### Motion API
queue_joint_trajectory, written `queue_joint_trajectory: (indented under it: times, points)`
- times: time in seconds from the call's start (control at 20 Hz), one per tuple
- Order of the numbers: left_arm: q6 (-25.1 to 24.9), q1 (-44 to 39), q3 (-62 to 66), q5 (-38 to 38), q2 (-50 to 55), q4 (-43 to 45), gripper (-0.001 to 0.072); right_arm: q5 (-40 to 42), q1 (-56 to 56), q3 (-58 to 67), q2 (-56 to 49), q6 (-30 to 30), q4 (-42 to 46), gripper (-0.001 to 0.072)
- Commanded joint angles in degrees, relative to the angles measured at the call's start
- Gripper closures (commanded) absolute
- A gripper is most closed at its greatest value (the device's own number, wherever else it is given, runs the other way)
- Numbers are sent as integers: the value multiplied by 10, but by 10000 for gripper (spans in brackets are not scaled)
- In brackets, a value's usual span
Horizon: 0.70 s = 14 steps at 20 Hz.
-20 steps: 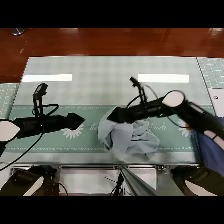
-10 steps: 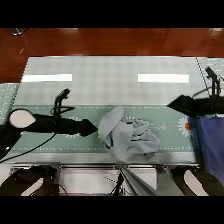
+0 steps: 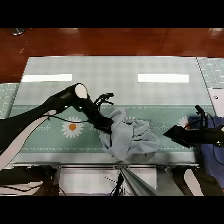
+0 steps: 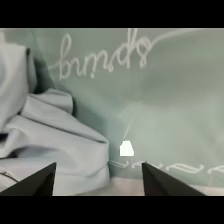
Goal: Fold the shirts.
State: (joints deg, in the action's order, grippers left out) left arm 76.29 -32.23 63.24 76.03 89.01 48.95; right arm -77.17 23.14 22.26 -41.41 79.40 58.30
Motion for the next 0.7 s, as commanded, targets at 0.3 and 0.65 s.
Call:
queue_joint_trajectory:
  times: [0.3,0.65]
  points:
    - [-4,62,74,21,22,25,679,-11,-69,-45,-24,-14,-38,95]
    - [-4,65,73,20,22,23,678,180,-269,-43,-136,15,-148,95]
